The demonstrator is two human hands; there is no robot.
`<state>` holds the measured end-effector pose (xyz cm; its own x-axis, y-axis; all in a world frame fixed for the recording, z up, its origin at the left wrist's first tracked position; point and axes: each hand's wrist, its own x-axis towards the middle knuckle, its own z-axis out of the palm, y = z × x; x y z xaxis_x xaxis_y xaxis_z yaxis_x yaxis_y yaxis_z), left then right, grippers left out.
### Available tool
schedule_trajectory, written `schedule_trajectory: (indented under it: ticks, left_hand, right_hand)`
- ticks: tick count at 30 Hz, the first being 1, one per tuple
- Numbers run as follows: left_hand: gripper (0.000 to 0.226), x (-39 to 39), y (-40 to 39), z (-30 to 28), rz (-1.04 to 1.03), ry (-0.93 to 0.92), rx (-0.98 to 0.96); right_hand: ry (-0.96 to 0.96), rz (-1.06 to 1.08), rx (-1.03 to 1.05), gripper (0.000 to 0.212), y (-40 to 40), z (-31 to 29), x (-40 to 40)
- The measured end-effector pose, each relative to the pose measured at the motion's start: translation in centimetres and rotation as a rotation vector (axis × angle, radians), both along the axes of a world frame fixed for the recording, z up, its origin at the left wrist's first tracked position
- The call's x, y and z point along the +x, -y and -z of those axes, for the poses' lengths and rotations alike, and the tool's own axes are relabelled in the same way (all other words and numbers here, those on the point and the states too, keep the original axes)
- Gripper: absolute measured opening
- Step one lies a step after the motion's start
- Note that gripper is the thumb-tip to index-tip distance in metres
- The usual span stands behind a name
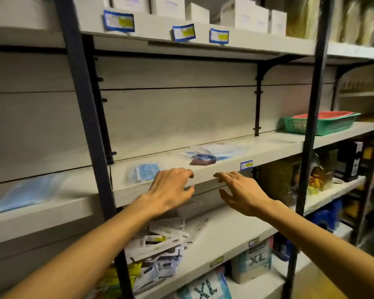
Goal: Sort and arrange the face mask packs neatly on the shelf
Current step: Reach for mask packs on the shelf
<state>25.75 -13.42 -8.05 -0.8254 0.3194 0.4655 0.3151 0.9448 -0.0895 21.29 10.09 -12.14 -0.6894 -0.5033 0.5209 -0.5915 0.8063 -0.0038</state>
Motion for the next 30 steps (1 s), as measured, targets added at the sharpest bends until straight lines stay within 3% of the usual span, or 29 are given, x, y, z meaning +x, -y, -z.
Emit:
schedule_trajectory:
  ticks: [9,13,22,26,30]
  left_hand:
    - [0.033,-15.8,-6.4,-1.8,-0.053,0.013,0.046]
    - [0.047,-21.2,-7.8,-2.3,-0.135,0.061,0.065]
    - [0.055,-27.8,-9.9,-1.2,-0.247,0.095,0.124]
    - [0.052,-29.7,-10.0,-1.2,-0.333,0.078,0.149]
    - [0.048,-31.1,-10.3,-1.4,-0.430,0.006,0.336]
  right_hand:
    - [0.120,0.081,-0.078,0.049,-8.9,-4.0,-15.0]
    - [0.154,0.094,-0.090,0.048,-11.0,-4.8,-20.6]
    - [0.258,-0.097,0.076,0.060,-9.5,-4.8,-30.6]
    - [0.125,-0.189,0.163,0.030,-8.7,-5.0,-34.4]
    - [0.123,-0.159,-0.134,0.022,-8.7,-4.7,-38.4]
